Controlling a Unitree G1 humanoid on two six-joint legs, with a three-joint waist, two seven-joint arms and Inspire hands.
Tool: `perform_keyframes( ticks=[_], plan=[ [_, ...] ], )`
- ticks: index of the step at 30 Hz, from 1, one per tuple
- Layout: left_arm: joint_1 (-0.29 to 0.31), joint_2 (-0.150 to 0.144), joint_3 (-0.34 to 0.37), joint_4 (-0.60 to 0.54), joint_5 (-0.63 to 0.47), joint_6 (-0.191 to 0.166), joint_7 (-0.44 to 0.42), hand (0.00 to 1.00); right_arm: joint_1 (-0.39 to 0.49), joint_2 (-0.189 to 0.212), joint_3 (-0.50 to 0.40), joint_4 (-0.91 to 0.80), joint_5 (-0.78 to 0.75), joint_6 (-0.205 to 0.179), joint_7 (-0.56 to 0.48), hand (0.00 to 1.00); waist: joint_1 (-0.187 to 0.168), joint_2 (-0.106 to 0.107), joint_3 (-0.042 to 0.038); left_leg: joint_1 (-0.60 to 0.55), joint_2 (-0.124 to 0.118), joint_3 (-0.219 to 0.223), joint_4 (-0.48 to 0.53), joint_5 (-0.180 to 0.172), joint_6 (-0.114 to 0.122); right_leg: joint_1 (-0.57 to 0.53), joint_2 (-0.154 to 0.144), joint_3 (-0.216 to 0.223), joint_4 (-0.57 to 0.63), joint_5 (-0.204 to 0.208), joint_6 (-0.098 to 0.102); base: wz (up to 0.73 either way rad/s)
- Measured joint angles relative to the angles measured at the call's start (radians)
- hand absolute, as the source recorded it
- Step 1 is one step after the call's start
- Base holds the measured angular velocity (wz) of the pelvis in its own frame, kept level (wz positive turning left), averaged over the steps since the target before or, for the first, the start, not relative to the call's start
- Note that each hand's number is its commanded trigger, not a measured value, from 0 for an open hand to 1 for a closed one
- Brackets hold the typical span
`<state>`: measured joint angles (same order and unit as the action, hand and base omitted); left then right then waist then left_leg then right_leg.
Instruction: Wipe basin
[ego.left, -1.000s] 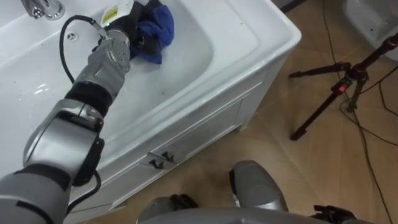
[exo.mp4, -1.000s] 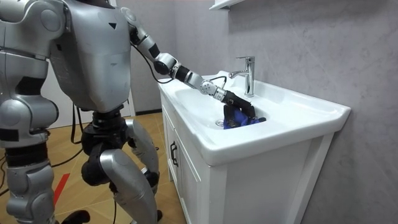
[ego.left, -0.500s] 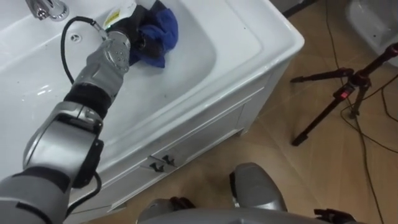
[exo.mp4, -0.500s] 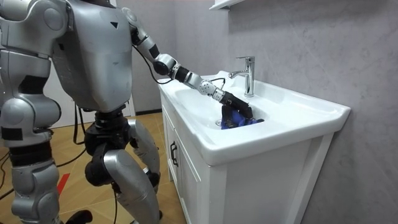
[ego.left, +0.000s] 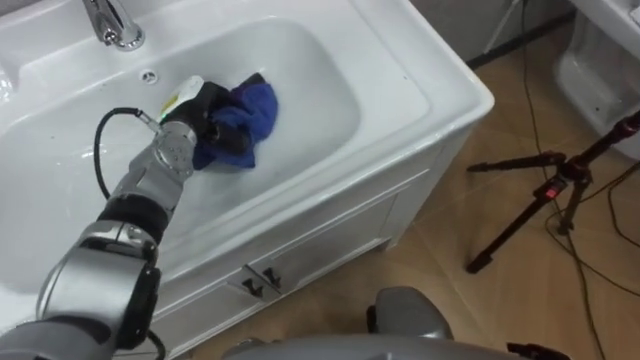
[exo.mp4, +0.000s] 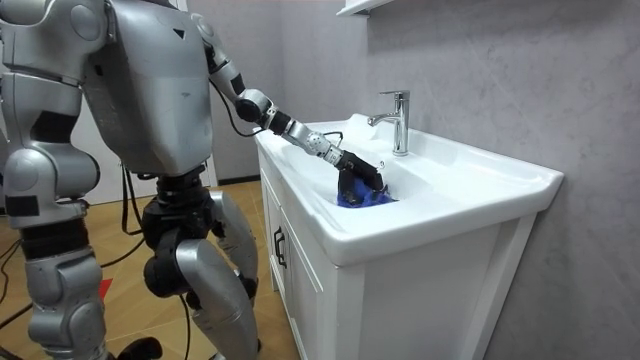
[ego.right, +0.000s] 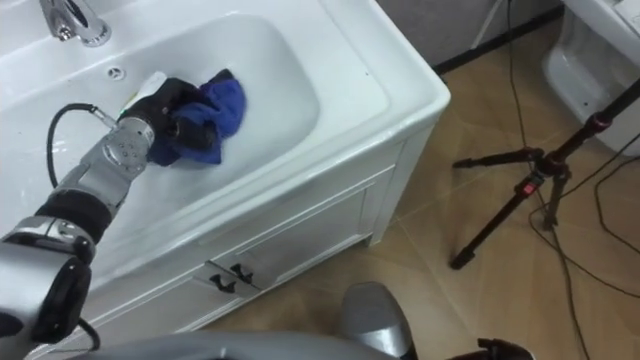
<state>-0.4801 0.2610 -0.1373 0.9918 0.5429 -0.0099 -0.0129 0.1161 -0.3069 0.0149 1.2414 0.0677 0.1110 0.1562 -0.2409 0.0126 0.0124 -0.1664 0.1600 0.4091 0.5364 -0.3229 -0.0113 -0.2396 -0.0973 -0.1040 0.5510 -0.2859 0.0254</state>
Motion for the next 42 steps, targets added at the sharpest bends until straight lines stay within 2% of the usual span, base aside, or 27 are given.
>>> perform_keyframes(
  ticks=[2,5,7,11,12,14,16,18,20,21,26,30,33,38,42],
  plan=[
    [0.003,0.01,0.009,0.002,0.004,0.0,-0.013,1.0,-0.002,0.0,-0.004,-0.002,-0.002,0.0,0.001,0.0,0.014,0.004,-0.0024,0.001,0.0,-0.002,-0.003,0.002,-0.004,0.001,0.002,-0.001,0.0,-0.001,-0.002,0.04],
    [0.031,0.047,0.022,-0.005,0.045,0.0,-0.023,1.0,0.004,-0.001,-0.048,-0.01,-0.022,-0.002,0.007,0.0,0.031,0.017,-0.0097,0.004,0.001,-0.016,-0.007,0.006,-0.011,0.014,0.005,-0.009,-0.001,-0.007,-0.008,0.09],
    [0.066,0.075,0.03,-0.022,0.059,-0.001,-0.018,1.0,0.003,-0.001,-0.077,-0.011,-0.016,-0.009,-0.003,0.0,0.049,0.022,-0.01,0.013,0.001,-0.024,-0.011,0.01,-0.017,0.02,0.008,-0.013,-0.001,-0.014,-0.013,0.08],
    [0.13,0.08,0.104,-0.049,0.099,-0.004,-0.011,1.0,0.004,-0.008,-0.089,-0.006,-0.029,-0.017,-0.009,0.0,0.068,0.036,-0.0096,0.038,0.001,-0.027,-0.04,0.016,-0.027,0.049,0.012,-0.023,-0.021,-0.015,-0.018,0.02],
    [0.148,0.081,0.127,-0.05,0.108,-0.004,-0.013,1.0,0.007,-0.008,-0.105,-0.005,-0.035,-0.026,-0.007,0.0,0.076,0.041,-0.0115,0.047,0.001,-0.029,-0.049,0.018,-0.031,0.057,0.012,-0.031,-0.031,-0.016,-0.02,0.04],
    [0.172,0.095,0.142,-0.051,0.126,-0.004,-0.014,1.0,0.023,-0.01,-0.129,-0.003,-0.036,-0.032,-0.001,0.0,0.086,0.05,-0.0162,0.059,0.0,-0.031,-0.06,0.022,-0.036,0.071,0.012,-0.037,-0.038,-0.017,-0.023,0.07],
    [0.192,0.129,0.161,-0.052,0.147,-0.004,-0.018,1.0,0.023,-0.01,-0.137,-0.002,-0.04,-0.037,0.004,0.0,0.093,0.052,-0.016,0.074,-0.005,-0.039,-0.075,0.032,-0.043,0.086,0.012,-0.045,-0.051,-0.02,-0.026,0.11],
    [0.196,0.141,0.188,-0.053,0.186,-0.004,-0.017,1.0,0.032,-0.013,-0.157,0.0,-0.052,-0.037,0.011,0.0,0.106,0.051,-0.0152,0.078,-0.01,-0.044,-0.084,0.041,-0.045,0.09,0.01,-0.048,-0.053,-0.021,-0.027,0.07],
    [0.211,0.146,0.218,-0.071,0.219,-0.004,-0.017,1.0,0.042,-0.021,-0.159,-0.002,-0.052,-0.045,0.02,0.0,0.117,0.052,-0.0155,0.083,-0.012,-0.051,-0.091,0.044,-0.047,0.096,0.012,-0.051,-0.059,-0.022,-0.028,0.08],
    [0.219,0.149,0.229,-0.086,0.242,-0.004,-0.017,1.0,0.057,-0.023,-0.17,-0.015,-0.053,-0.05,0.026,0.0,0.126,0.06,-0.019,0.084,-0.01,-0.056,-0.092,0.046,-0.049,0.103,0.015,-0.055,-0.07,-0.022,-0.029,0.06],
    [0.222,0.159,0.236,-0.114,0.277,-0.005,0.005,1.0,0.088,-0.032,-0.186,-0.045,-0.051,-0.059,0.029,0.0,0.161,0.066,-0.0151,0.09,-0.011,-0.062,-0.097,0.046,-0.049,0.12,0.015,-0.064,-0.083,-0.022,-0.029,0.02],
    [0.283,0.173,0.254,-0.199,0.324,-0.018,0.017,1.0,0.077,-0.034,-0.202,-0.049,-0.074,-0.069,0.029,0.0,0.168,0.065,-0.015,0.087,-0.011,-0.066,-0.097,0.046,-0.049,0.118,0.017,-0.064,-0.086,-0.022,-0.028,0.0],
    [0.303,0.196,0.254,-0.24,0.324,-0.019,0.018,1.0,0.077,-0.034,-0.206,-0.064,-0.073,-0.069,0.029,0.0,0.175,0.065,-0.0156,0.086,-0.011,-0.072,-0.099,0.047,-0.05,0.12,0.018,-0.067,-0.09,-0.022,-0.029,0.01],
    [0.321,0.199,0.271,-0.31,0.323,-0.018,0.02,1.0,0.086,-0.034,-0.206,-0.075,-0.065,-0.067,0.029,0.0,0.215,0.071,-0.0186,0.111,-0.013,-0.086,-0.116,0.05,-0.055,0.156,0.018,-0.087,-0.106,-0.021,-0.029,0.09],
    [0.323,0.202,0.299,-0.353,0.326,-0.006,0.02,1.0,0.056,-0.035,-0.206,-0.076,-0.073,-0.068,0.029,0.0,0.231,0.078,-0.0158,0.109,-0.015,-0.106,-0.123,0.059,-0.062,0.157,0.018,-0.105,-0.101,-0.024,-0.034,0.11]
  ],
)
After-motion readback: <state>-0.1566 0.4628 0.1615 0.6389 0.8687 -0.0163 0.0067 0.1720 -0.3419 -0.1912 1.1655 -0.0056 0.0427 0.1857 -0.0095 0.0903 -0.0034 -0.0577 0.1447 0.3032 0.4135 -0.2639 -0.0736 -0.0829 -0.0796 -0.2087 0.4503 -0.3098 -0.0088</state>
